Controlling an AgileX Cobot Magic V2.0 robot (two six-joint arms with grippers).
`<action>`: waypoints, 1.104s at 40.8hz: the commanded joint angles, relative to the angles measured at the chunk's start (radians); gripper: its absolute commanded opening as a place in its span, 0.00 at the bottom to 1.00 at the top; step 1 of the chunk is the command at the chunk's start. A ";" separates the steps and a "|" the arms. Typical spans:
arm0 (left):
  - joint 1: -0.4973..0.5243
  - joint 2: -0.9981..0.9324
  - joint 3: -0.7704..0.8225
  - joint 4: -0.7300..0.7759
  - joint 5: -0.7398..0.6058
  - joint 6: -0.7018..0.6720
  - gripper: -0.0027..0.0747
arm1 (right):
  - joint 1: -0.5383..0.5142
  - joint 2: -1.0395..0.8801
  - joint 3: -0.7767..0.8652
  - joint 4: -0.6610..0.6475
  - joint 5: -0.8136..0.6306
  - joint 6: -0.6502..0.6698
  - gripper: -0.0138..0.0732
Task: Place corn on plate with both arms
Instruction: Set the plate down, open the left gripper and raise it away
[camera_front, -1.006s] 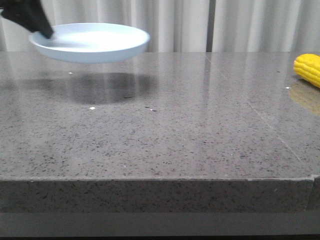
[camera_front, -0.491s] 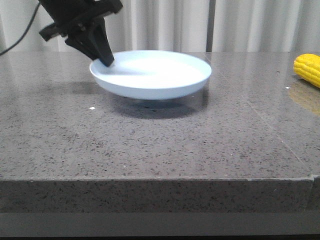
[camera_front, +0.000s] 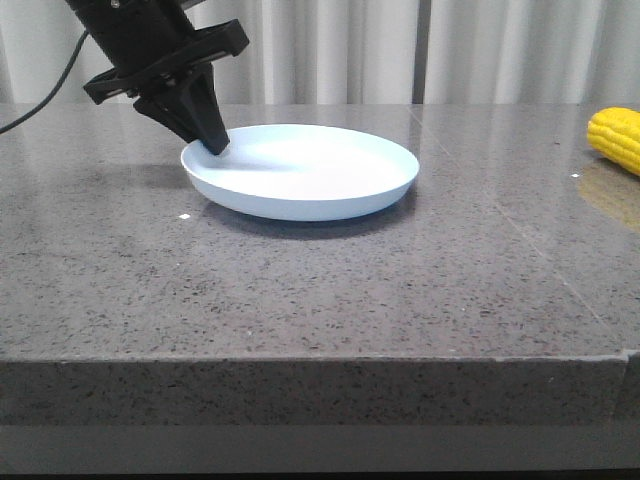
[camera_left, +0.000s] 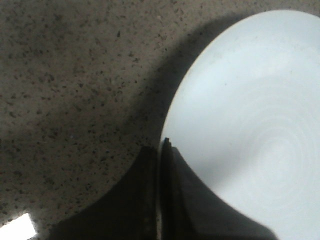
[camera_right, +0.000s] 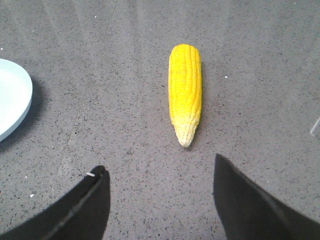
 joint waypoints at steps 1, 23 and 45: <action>-0.006 -0.051 -0.033 -0.034 -0.016 0.002 0.01 | -0.001 0.010 -0.024 -0.014 -0.067 -0.003 0.71; -0.006 -0.064 -0.033 -0.030 -0.002 0.002 0.65 | -0.001 0.010 -0.024 -0.014 -0.067 -0.003 0.71; -0.257 -0.381 -0.007 0.461 0.028 -0.162 0.65 | -0.001 0.010 -0.024 -0.014 -0.067 -0.003 0.71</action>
